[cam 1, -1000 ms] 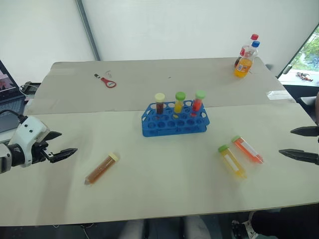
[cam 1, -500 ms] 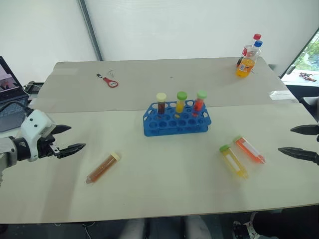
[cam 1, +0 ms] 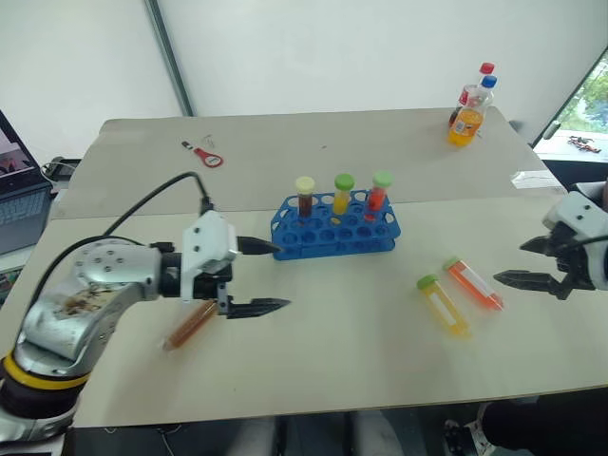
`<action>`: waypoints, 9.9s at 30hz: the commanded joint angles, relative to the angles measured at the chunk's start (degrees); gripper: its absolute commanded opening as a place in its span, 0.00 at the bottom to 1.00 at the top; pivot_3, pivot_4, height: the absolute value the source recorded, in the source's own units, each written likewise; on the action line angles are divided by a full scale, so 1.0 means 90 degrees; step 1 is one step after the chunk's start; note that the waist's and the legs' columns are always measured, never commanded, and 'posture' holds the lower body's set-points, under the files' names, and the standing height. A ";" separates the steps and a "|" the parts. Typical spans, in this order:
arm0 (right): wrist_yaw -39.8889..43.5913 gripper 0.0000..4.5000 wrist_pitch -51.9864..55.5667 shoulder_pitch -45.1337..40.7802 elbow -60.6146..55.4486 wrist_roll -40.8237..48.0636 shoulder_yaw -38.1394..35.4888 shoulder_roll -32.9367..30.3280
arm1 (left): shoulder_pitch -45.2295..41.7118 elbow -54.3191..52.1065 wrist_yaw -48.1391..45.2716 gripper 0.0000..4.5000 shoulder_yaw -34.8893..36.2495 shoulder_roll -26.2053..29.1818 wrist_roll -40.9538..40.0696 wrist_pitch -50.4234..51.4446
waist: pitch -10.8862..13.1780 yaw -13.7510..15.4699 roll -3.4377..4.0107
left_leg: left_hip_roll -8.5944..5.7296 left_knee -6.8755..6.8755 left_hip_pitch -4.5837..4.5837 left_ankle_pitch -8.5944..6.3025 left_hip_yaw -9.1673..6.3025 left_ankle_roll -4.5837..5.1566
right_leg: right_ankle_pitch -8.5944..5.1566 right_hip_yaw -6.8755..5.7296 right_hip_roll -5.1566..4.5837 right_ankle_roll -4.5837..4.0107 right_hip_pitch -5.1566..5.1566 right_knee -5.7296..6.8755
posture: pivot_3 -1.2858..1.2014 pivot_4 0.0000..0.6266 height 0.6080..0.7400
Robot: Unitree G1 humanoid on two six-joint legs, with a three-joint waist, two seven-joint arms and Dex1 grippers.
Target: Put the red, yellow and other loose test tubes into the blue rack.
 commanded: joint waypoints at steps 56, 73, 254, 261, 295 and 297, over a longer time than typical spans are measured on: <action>-0.4278 0.23 -0.3634 -0.0592 -0.0485 -0.0945 -0.0743 0.6097 | -0.0479 0.1336 0.0973 1.00 -0.0704 -0.1731 0.1252 -0.0774 | -0.0003 -0.0008 0.0002 | -0.0014 0.0028 -0.0011 0.0022 -0.0004 -0.0036 | 0.0028 0.0011 0.0009 0.0011 -0.0020 0.0013 | 0.52 0.24 1.00; -0.4853 0.23 -0.4952 -0.0556 0.0676 -0.1272 -0.0199 0.6422 | -0.0373 0.1132 0.1075 1.00 -0.0537 -0.1647 0.0960 -0.0410 | -0.0004 -0.0034 0.0002 | -0.0012 0.0026 -0.0006 0.0021 -0.0004 -0.0033 | 0.0028 0.0013 0.0011 0.0011 -0.0016 0.0011 | 0.52 0.24 1.00; -0.1133 0.82 -0.1299 0.0858 -0.4166 0.2148 0.0524 0.3070 | -0.0634 0.0251 0.1781 1.00 -0.0844 0.2111 0.0020 0.6114 | 0.0005 0.0008 -0.0031 | 0.0076 0.0003 0.0020 -0.0004 0.0049 0.0010 | 0.0048 0.0017 0.0079 -0.0012 -0.0012 -0.0010 | 0.52 0.24 1.00; -0.1027 0.82 -0.1072 0.0792 -0.4321 0.2351 0.0539 0.2753 | -0.0291 0.0363 0.2249 1.00 -0.0814 0.1634 0.0067 0.6059 | 0.0004 0.0025 -0.0032 | 0.0075 0.0005 0.0019 -0.0004 0.0049 0.0009 | 0.0049 0.0017 0.0075 -0.0013 -0.0011 -0.0013 | 0.52 0.24 1.00; -0.2551 0.83 0.0089 0.1272 -0.4824 0.2498 -0.0775 0.1913 | -0.1631 0.2675 0.2220 0.18 -0.0046 -0.2261 0.1080 -0.0201 | -0.0001 0.0160 -0.0039 | 0.0056 0.0032 0.0002 -0.0003 0.0053 0.0008 | 0.0052 0.0009 0.0047 -0.0015 -0.0010 -0.0013 | 0.52 0.24 1.00; -0.2676 0.83 0.0188 0.1219 -0.4860 0.2502 -0.0778 0.1922 | -0.1543 0.2892 0.2410 0.18 -0.0040 -0.2562 0.1262 -0.0569 | -0.0001 0.0174 -0.0040 | 0.0056 0.0032 0.0002 -0.0002 0.0053 0.0007 | 0.0052 0.0009 0.0045 -0.0016 -0.0010 -0.0016 | 0.52 0.24 1.00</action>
